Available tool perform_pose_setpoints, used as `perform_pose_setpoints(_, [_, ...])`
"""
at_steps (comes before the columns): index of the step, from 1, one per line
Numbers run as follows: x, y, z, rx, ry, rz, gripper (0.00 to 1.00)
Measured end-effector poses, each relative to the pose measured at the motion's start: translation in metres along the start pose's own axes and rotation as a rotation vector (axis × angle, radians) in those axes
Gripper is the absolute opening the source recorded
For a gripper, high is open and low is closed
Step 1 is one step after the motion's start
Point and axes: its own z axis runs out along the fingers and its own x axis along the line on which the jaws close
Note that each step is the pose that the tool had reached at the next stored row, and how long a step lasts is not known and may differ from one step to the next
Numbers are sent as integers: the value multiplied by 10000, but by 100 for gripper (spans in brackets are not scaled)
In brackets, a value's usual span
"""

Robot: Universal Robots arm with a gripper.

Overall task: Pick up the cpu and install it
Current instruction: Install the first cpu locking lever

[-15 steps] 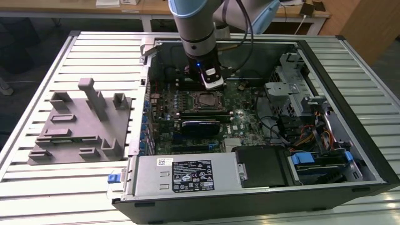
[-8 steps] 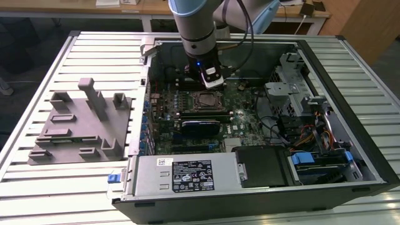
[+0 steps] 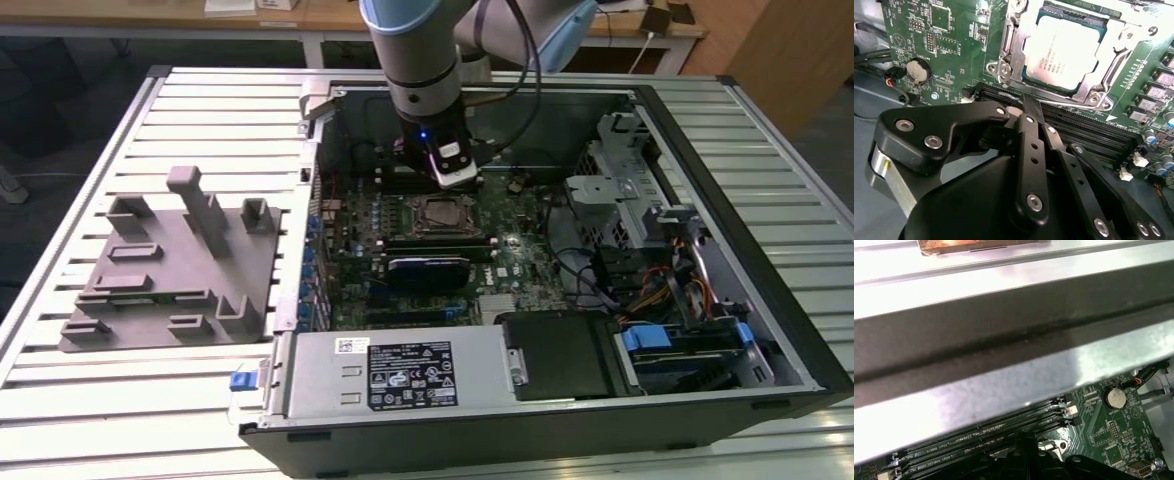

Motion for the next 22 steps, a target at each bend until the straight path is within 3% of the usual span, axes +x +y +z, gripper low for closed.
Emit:
perform_pose_setpoints(5, [18,-4,12,8,-3,2,11])
perform_pose_setpoints(14, [22,-13,35,159,-47,-35,11])
perform_pose_setpoints(22, [23,-18,43,216,-64,-49,11])
